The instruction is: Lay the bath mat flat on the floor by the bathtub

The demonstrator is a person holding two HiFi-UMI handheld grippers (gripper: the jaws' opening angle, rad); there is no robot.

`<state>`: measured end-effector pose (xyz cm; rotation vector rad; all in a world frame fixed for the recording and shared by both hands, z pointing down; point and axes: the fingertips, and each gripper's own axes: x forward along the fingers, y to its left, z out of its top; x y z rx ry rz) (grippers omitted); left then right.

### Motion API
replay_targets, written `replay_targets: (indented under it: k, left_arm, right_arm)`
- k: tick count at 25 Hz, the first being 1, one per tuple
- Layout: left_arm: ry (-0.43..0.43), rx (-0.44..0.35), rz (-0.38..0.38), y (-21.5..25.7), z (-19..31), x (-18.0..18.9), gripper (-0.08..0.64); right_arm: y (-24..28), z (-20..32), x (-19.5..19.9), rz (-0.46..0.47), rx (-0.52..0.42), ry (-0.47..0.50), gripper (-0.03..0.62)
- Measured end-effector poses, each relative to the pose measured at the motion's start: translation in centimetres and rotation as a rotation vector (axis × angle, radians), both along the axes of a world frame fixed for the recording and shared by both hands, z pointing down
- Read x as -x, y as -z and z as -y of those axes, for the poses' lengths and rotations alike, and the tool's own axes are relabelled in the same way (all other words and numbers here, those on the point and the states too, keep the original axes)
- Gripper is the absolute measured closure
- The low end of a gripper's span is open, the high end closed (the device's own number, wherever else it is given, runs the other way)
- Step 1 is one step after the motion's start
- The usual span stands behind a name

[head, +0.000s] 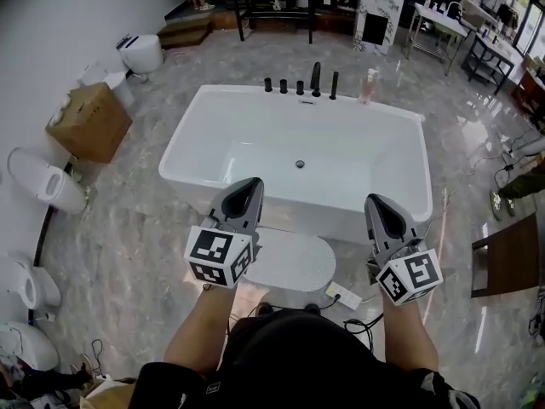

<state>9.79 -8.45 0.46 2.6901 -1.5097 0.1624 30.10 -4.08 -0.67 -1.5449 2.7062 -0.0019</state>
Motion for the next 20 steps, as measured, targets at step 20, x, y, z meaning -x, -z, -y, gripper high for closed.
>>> replay_targets:
  k: [20]
  left_arm:
    - [-0.045, 0.057, -0.019, -2.3, -0.4, 1.6, 0.549]
  right_arm:
    - [-0.8, -1.2, 3.8, 0.05, 0.044, 0.047, 0.578]
